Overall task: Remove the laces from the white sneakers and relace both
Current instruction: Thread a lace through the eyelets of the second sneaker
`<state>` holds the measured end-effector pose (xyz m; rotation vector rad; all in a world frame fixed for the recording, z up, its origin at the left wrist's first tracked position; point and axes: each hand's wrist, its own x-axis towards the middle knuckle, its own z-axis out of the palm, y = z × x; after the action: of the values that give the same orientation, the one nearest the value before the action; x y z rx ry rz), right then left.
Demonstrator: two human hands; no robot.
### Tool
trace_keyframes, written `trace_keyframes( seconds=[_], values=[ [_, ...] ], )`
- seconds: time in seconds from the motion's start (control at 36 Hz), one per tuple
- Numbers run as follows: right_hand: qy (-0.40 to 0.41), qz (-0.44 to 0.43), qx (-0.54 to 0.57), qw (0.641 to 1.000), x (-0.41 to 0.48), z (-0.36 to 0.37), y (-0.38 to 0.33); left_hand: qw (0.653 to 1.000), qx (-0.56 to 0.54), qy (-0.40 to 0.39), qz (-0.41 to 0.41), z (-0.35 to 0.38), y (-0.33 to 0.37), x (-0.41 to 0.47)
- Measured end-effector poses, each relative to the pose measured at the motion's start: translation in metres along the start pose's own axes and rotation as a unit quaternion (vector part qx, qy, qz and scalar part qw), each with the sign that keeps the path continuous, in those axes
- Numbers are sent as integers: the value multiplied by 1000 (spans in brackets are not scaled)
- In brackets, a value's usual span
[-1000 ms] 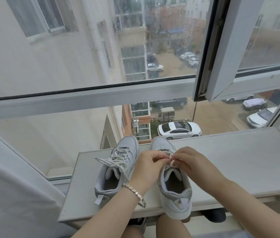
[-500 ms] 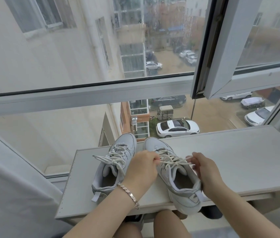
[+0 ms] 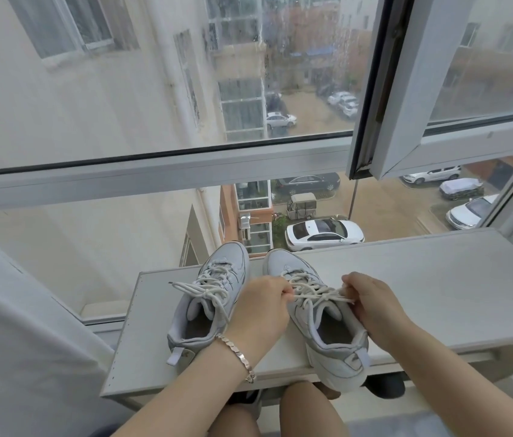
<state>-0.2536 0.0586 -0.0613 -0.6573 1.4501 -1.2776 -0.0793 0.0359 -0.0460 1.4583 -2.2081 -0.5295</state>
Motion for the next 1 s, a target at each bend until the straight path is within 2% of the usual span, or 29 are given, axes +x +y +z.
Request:
trace_keyframes(
  seconds=[0.11,0.17,0.22,0.31,0.42,0.47,0.5,0.53,0.56,0.61,0.64,0.69,0.72,0.78,0.86,1.0],
  values=[
    [-35,-88,-147,985,-6,-3,-11,999,22,-27,-26,-3,-2,-3],
    [-41,-132,-221,966,-11,-5,-20,995,36,-82,-45,-7,-1,-2],
    [-34,-188,-293,937,-20,-5,-27,991,-13,-113,-73,-12,2,4],
    [-25,-301,-383,873,-37,1,-28,983,-119,-86,-111,-19,12,23],
    [-141,-356,-503,775,-53,15,-16,945,-297,-83,-109,-20,34,44],
    [-199,-369,-554,720,-56,18,-12,934,-332,-108,-80,-17,41,48],
    [-215,-370,-562,708,-56,16,-14,935,-327,-120,-65,-17,43,47],
    [-221,-366,-554,714,-56,13,-17,938,-318,-128,-58,-16,42,47],
    [-216,-360,-529,738,-55,8,-22,941,-310,-126,-56,-16,38,45],
    [-172,-361,-460,793,-49,-4,-32,951,-285,-95,-67,-18,30,36],
    [-142,-375,-445,801,-43,-9,-36,961,-257,-69,-77,-19,27,29],
    [-106,-400,-472,778,-30,-12,-42,979,-182,-27,-91,-17,24,14],
    [-119,-396,-499,762,-23,-11,-43,986,-141,-28,-89,-14,25,7],
    [-187,-373,-550,724,-14,-6,-43,995,-51,-46,-69,-5,30,-6],
    [-248,-377,-599,662,-4,4,-41,998,48,-17,-33,9,33,-19],
    [-261,-384,-601,651,1,3,-44,999,43,24,-5,21,29,-27]
  ],
)
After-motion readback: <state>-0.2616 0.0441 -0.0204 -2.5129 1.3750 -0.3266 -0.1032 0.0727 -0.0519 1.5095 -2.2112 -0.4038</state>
